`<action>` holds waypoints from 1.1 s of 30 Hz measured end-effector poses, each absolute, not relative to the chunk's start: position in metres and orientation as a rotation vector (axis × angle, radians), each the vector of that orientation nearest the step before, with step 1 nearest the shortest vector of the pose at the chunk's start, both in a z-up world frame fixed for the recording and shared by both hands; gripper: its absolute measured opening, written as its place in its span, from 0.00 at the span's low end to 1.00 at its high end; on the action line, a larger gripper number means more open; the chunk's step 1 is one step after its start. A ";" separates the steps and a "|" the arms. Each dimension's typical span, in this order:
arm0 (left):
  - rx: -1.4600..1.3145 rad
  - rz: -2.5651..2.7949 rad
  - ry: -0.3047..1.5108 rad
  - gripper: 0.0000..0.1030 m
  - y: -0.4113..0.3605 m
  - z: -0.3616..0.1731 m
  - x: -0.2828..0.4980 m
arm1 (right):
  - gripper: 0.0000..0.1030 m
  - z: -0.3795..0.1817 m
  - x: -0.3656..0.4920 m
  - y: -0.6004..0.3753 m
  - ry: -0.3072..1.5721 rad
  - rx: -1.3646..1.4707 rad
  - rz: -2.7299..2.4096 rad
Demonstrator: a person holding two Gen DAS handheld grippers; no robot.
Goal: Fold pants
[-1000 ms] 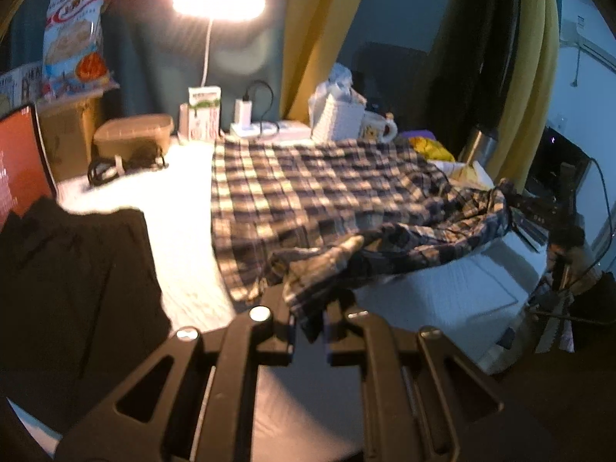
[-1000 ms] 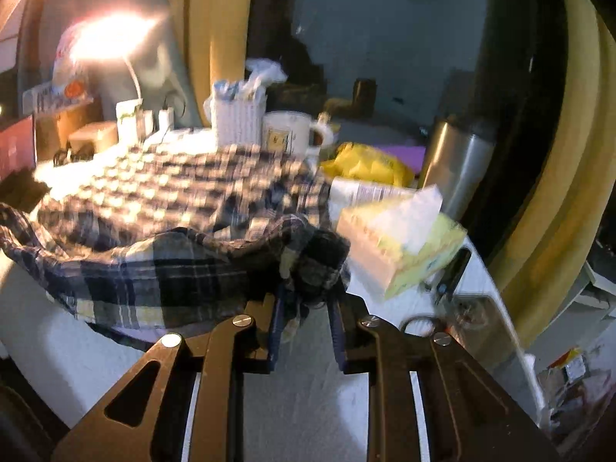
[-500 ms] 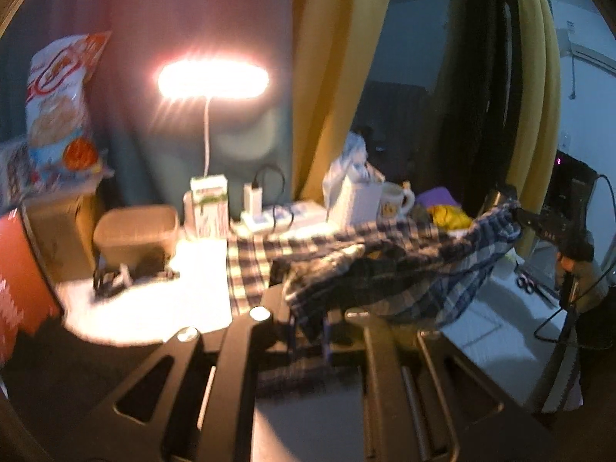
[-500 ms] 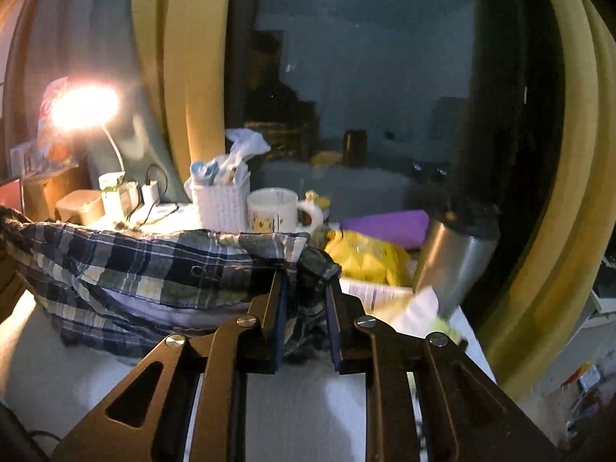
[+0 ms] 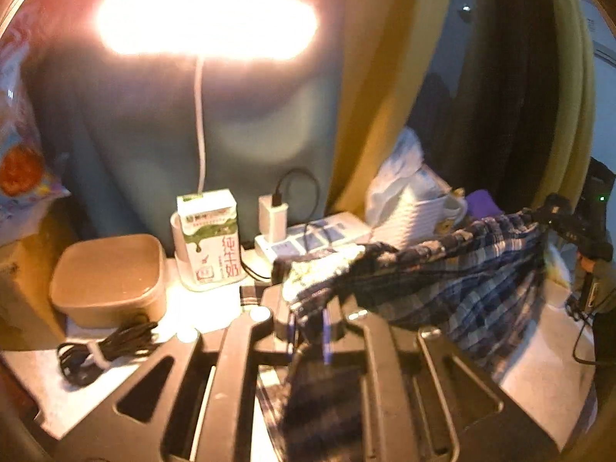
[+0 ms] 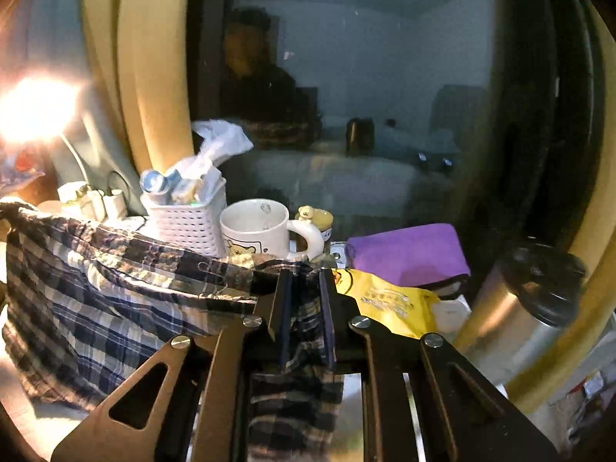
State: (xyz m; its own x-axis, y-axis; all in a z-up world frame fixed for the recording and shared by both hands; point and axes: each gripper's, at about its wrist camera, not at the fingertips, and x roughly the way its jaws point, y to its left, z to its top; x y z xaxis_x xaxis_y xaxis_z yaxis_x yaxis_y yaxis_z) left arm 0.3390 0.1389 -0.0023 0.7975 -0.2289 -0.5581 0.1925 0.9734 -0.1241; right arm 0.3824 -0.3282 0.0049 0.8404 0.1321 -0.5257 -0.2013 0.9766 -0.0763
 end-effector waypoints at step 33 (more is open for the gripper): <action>-0.121 -0.164 0.815 0.75 0.170 -0.038 0.378 | 0.12 -0.049 0.442 -0.304 0.752 -0.183 0.205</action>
State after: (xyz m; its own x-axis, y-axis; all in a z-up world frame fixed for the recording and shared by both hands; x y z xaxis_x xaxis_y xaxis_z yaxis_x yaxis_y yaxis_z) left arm 0.3779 0.1698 -0.0384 0.6739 -0.1921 -0.7134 0.0993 0.9804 -0.1703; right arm 0.4424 -0.3035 -0.0493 0.7123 0.1184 -0.6919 -0.2485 0.9644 -0.0909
